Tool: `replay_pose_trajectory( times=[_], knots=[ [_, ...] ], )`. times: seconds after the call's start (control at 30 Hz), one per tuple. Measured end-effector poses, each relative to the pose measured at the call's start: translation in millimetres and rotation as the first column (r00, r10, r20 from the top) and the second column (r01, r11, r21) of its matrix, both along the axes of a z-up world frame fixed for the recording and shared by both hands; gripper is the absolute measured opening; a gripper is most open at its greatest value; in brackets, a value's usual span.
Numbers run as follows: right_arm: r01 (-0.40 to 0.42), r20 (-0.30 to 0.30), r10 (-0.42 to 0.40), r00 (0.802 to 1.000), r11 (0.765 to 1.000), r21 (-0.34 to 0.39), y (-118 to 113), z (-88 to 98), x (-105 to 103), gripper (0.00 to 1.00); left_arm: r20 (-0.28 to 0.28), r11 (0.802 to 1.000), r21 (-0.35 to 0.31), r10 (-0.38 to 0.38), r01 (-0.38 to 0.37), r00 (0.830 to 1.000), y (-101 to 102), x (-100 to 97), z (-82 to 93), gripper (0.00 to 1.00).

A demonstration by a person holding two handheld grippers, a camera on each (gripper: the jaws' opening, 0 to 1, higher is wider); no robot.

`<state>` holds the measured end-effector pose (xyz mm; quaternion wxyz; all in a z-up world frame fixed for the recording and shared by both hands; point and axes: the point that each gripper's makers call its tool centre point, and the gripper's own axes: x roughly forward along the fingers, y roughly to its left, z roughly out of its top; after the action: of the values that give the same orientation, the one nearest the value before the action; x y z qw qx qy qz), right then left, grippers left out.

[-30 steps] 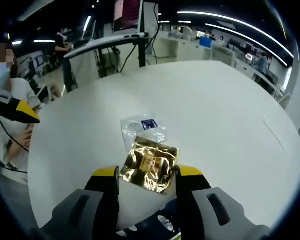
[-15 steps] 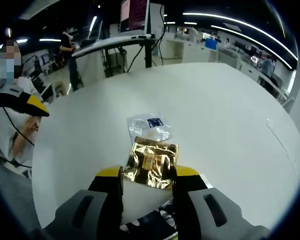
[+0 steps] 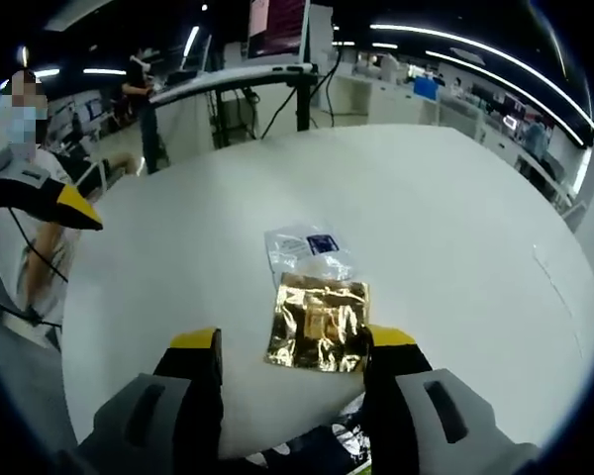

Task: Arrange the skincare products in the storage area until every visible bottle or jar stands upright without overlapping.

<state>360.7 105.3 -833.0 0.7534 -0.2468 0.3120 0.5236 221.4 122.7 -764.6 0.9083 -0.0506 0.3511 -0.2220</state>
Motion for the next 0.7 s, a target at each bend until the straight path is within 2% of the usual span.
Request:
replay_pose_trajectory(
  times=[0.13, 0.2, 0.33, 0.57, 0.7],
  knots=[
    [-0.001, -0.003, 0.001, 1.0, 1.0, 0.011, 0, -0.6, 3, 0.45, -0.007, 1.0, -0.003, 0.002, -0.002, 1.0, 6, 0.0, -4.2, 0.93],
    [0.001, -0.006, -0.001, 1.0, 1.0, 0.013, 0, -1.0, 2, 0.45, -0.017, 1.0, -0.008, 0.007, -0.007, 1.0, 11, 1.8, -6.9, 0.92],
    [-0.001, -0.008, 0.001, 1.0, 1.0, 0.025, 0, -0.9, 3, 0.37, -0.027, 1.0, 0.002, 0.008, -0.008, 1.0, 18, 7.1, -8.4, 0.86],
    [-0.013, -0.003, 0.013, 1.0, 0.999, 0.031, 1, -0.8, 0, 0.36, -0.058, 1.0, 0.0, 0.008, -0.008, 0.998, 22, 13.4, -21.9, 0.74],
    [-0.017, -0.006, 0.017, 1.0, 0.999, 0.034, 2, -1.5, 0, 0.36, -0.066, 0.999, -0.04, 0.024, -0.026, 0.998, 21, 23.0, -29.8, 0.68]
  ],
)
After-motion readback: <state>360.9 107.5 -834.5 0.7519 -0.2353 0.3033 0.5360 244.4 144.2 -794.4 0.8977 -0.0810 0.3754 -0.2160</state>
